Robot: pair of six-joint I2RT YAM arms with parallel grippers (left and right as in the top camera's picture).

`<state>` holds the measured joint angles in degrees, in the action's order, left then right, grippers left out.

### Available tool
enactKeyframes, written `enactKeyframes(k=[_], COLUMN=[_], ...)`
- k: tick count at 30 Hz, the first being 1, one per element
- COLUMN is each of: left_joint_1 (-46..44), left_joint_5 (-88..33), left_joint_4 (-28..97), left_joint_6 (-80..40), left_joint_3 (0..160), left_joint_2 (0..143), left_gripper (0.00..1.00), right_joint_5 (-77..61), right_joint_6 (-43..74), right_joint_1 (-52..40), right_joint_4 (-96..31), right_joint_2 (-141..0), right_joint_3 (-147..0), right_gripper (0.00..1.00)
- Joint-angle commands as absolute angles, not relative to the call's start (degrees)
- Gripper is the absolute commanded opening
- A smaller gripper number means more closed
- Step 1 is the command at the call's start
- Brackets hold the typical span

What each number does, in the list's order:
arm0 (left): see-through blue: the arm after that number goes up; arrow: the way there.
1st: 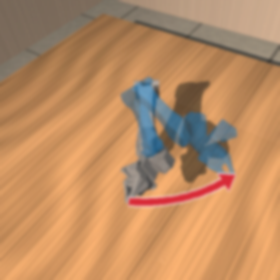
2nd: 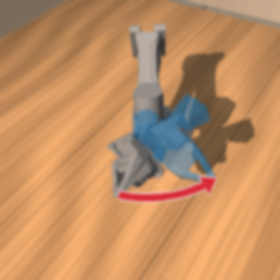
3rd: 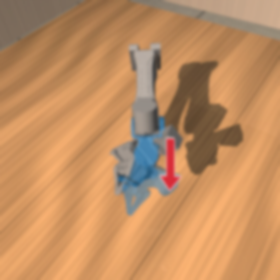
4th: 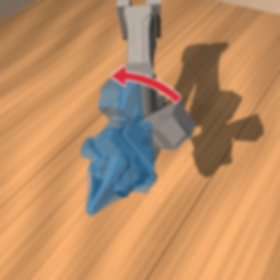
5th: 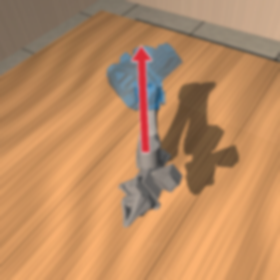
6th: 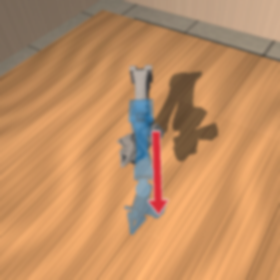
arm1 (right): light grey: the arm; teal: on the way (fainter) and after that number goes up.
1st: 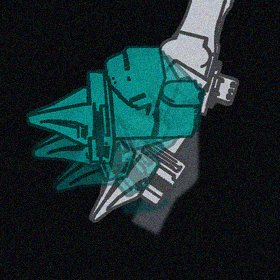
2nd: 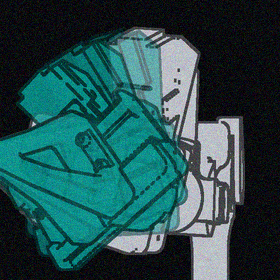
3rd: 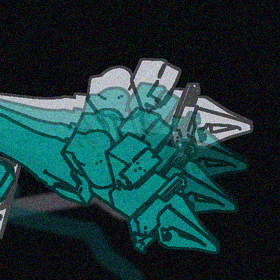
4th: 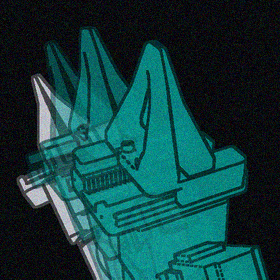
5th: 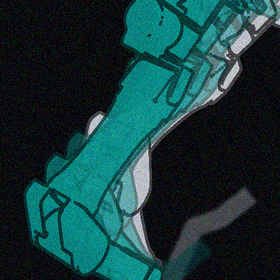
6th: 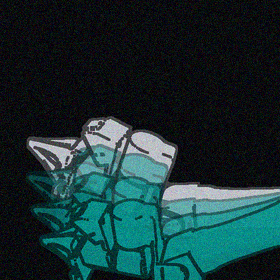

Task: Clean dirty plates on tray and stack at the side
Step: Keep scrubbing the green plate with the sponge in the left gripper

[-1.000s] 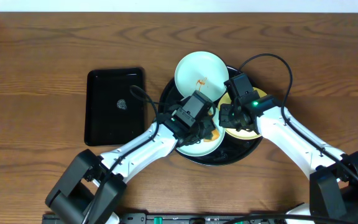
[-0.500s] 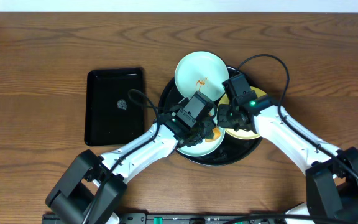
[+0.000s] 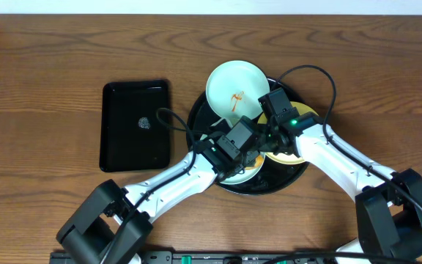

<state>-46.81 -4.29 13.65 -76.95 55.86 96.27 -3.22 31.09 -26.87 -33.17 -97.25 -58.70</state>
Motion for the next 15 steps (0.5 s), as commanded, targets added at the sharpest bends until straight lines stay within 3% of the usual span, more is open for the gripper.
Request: enactKeyframes(k=[1,3,15], left_joint_1=[-46.81,-46.81,-46.85], left_joint_5=[-1.85,-1.83,-2.11], left_joint_4=[13.78,13.78,13.56], left_joint_6=[-77.73,-77.73,-80.27], left_joint_3=[55.61,55.61,55.61], left_joint_2=[96.25,96.29,100.92], left_gripper=[0.08,0.08,0.08], right_joint_5=[-2.85,-2.85,-4.01], right_joint_6=[31.24,31.24,31.27], right_joint_1=[-27.00,-26.57,-26.11], right_joint_4=[-32.45,-32.25,-32.14], right_joint_2=[-98.02,-98.02,-98.00], right_joint_3=[-58.33,-58.33,-58.33], right_gripper=[0.06,0.01,0.01])
